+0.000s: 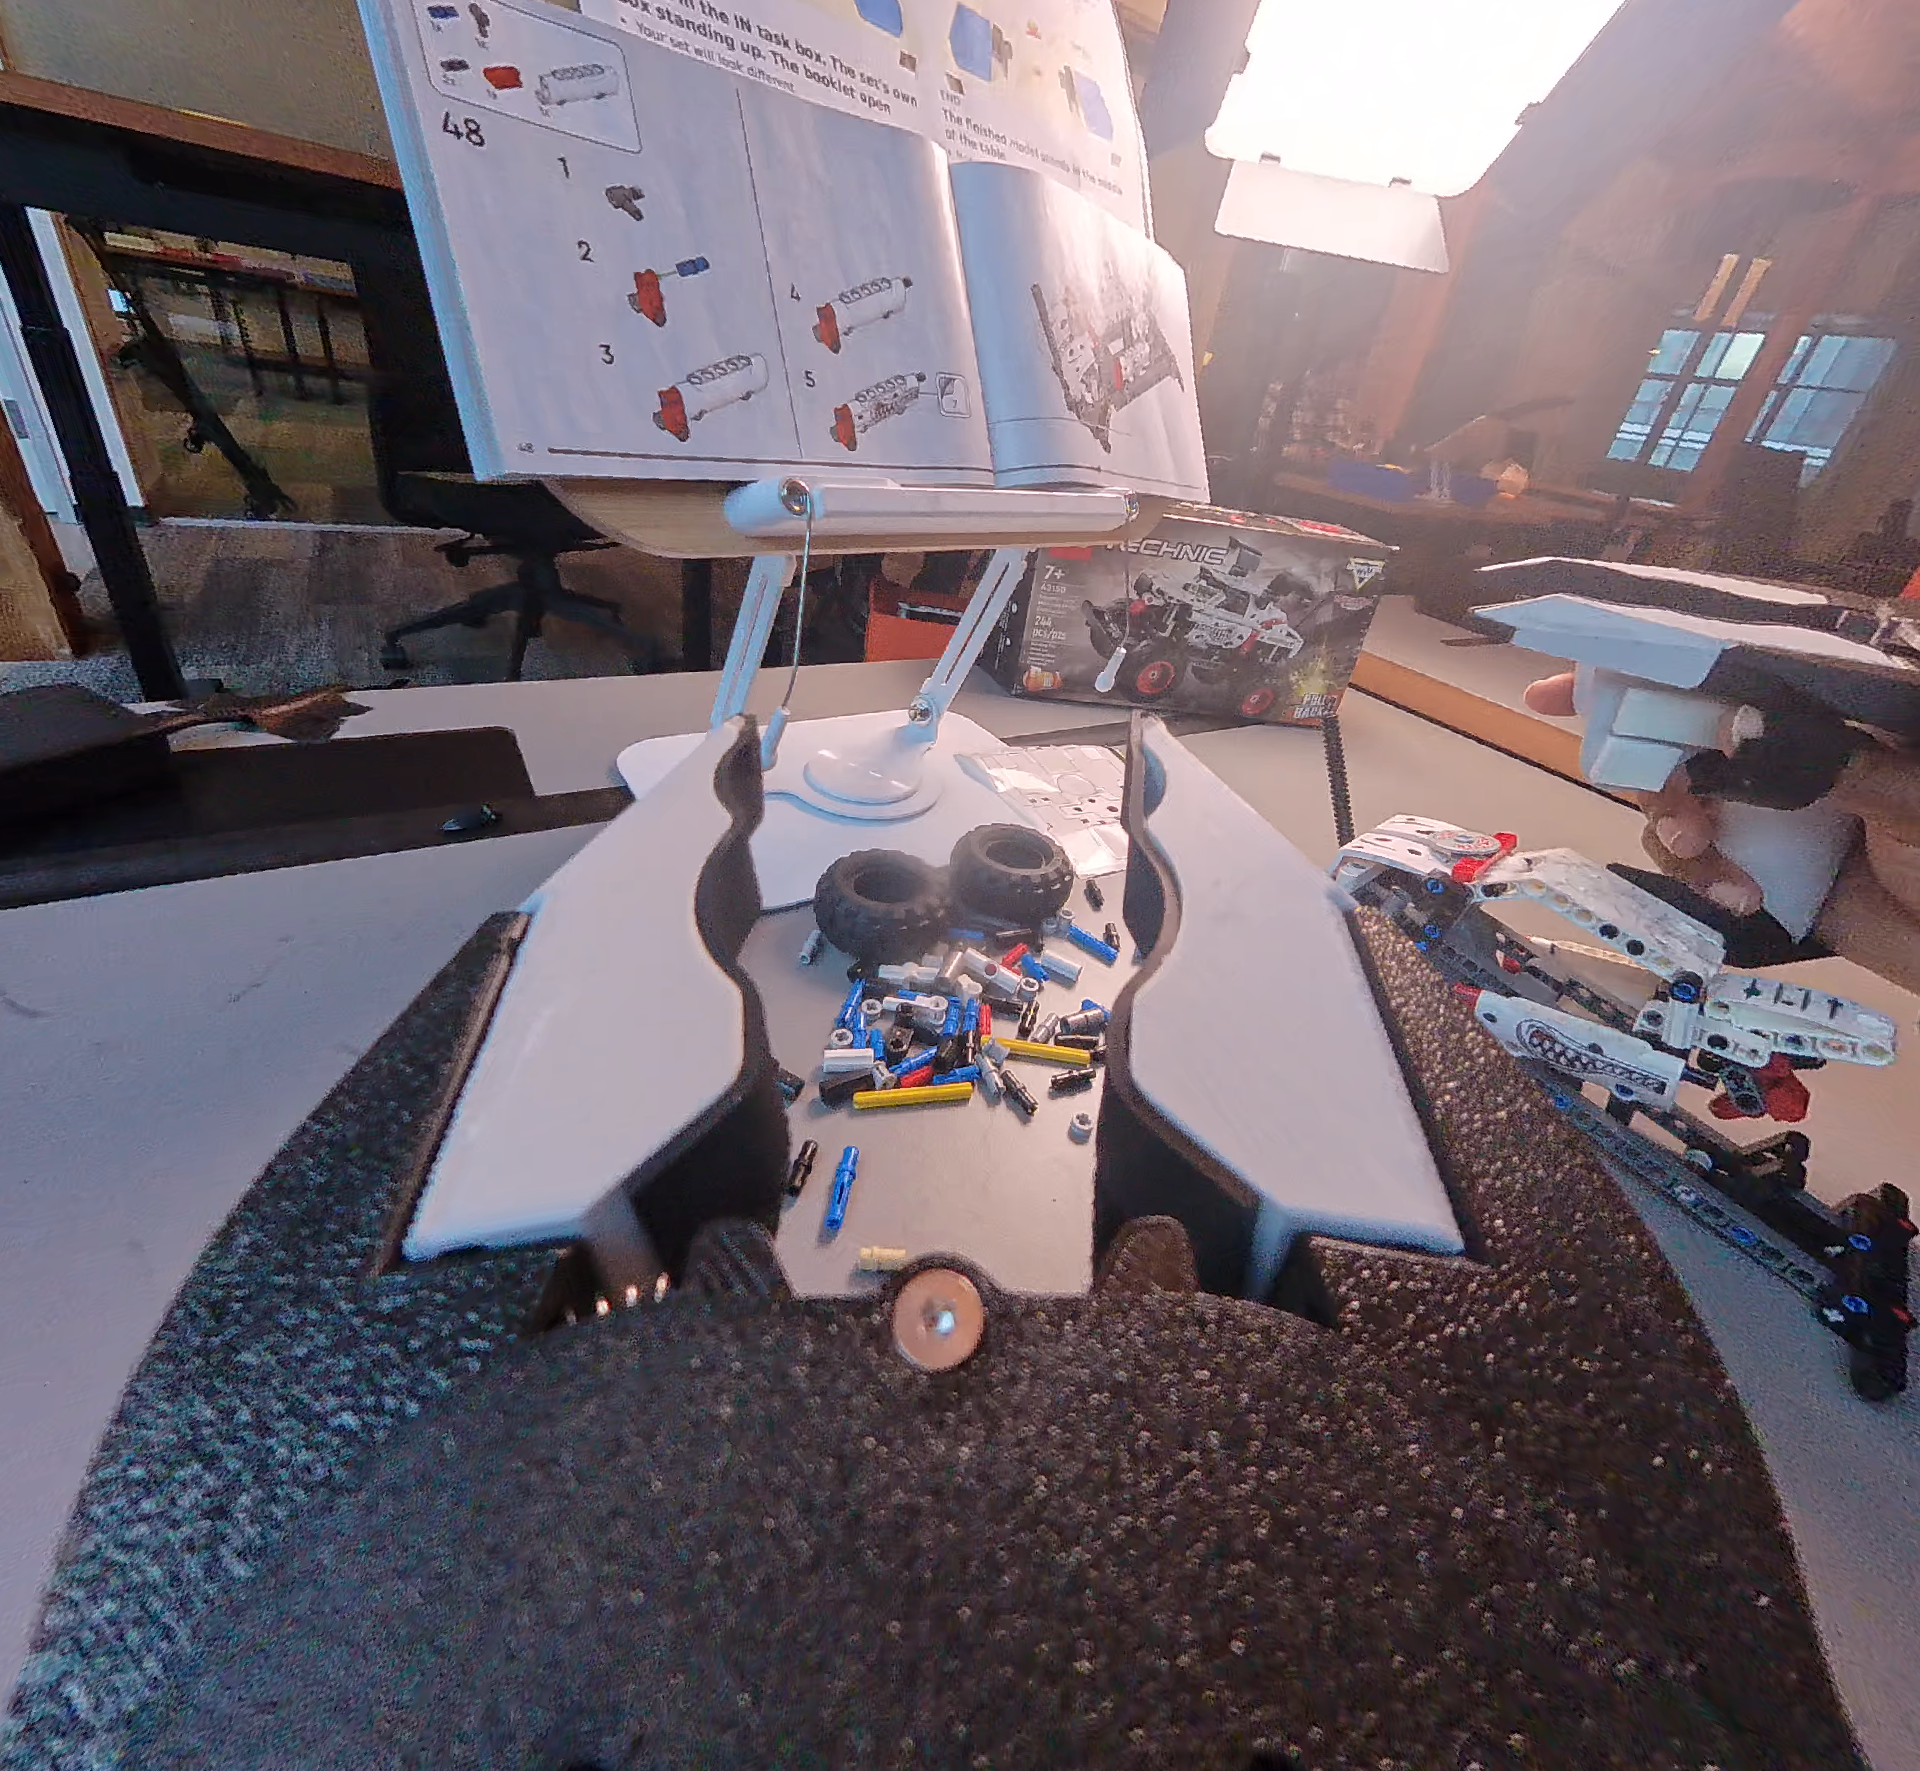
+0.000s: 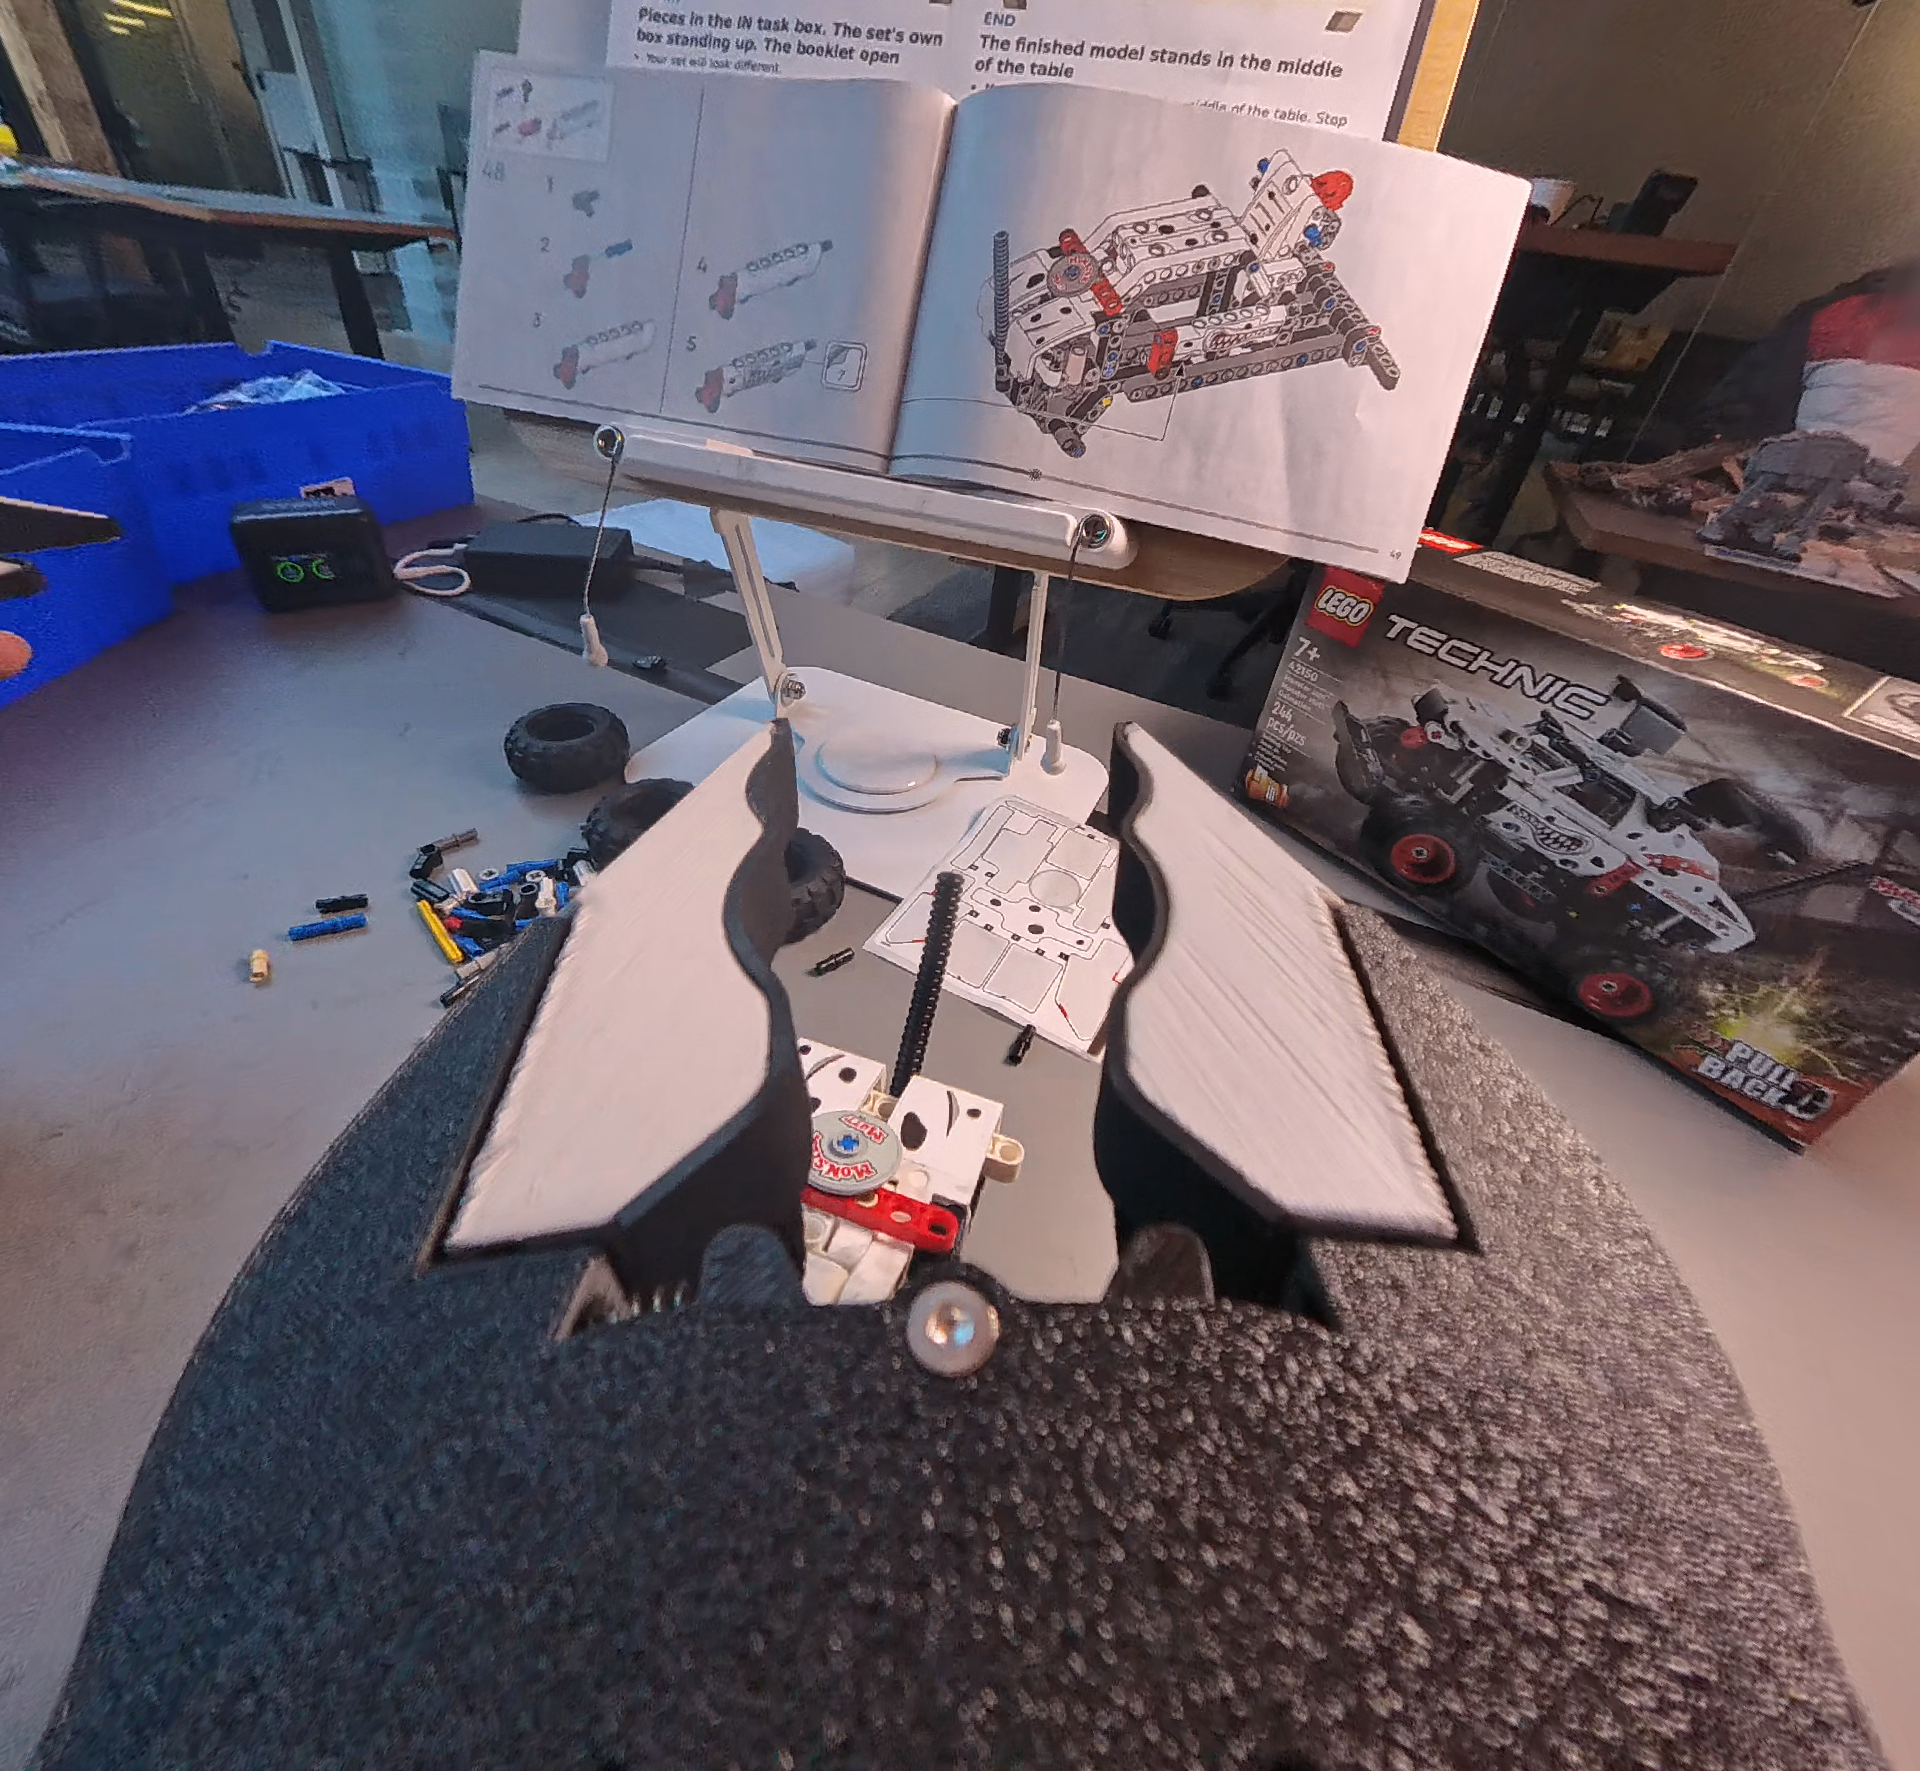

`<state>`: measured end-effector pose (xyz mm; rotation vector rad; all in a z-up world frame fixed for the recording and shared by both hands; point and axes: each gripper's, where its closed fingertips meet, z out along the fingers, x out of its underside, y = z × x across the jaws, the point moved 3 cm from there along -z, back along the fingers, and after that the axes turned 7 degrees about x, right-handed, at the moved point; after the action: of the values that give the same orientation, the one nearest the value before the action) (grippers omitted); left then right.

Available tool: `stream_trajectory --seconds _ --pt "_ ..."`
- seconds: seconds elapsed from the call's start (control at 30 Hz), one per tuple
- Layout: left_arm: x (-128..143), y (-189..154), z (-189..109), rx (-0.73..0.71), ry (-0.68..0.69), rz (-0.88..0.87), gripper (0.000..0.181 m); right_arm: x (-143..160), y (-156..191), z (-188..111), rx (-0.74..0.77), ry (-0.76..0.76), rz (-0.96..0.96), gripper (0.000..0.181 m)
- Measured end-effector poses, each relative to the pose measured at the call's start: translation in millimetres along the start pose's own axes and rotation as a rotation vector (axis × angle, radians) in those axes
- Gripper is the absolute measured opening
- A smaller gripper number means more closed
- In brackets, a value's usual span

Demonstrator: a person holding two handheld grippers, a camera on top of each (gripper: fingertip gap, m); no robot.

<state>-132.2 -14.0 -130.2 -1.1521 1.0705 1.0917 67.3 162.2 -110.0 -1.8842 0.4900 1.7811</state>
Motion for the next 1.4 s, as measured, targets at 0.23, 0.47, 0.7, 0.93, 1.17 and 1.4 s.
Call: stream_trajectory --seconds 0.23,0.47,0.7,0.93,1.17,1.4 --pt "9.2 8.8 -1.6 0.003 0.027 0.034 0.077 -7.6 -3.7 -9.1 0.039 -0.12 -0.011 0.057" --pt "8.1 6.0 -1.1 0.009 0.027 0.057 0.076 -1.4 -6.6 -7.4 0.075 -0.129 -0.037 0.055" --pt "-0.8 -2.4 -0.8 0.035 0.014 0.079 0.076 2.4 -17.3 -7.0 0.121 -0.129 -0.066 0.052" --pt "-13.8 3.2 -8.0 0.003 -0.021 0.102 0.073 -4.9 -2.1 -4.0 0.095 -0.129 -0.068 0.047" --pt "-1.9 7.6 -5.6 -0.024 0.02 0.143 0.069 -38.8 16.9 46.1 -0.037 -0.122 -0.177 0.033" --pt "25.6 6.6 7.3 -0.012 0.124 0.179 0.067 -64.5 63.8 146.6 -0.246 -0.049 -0.211 0.028"
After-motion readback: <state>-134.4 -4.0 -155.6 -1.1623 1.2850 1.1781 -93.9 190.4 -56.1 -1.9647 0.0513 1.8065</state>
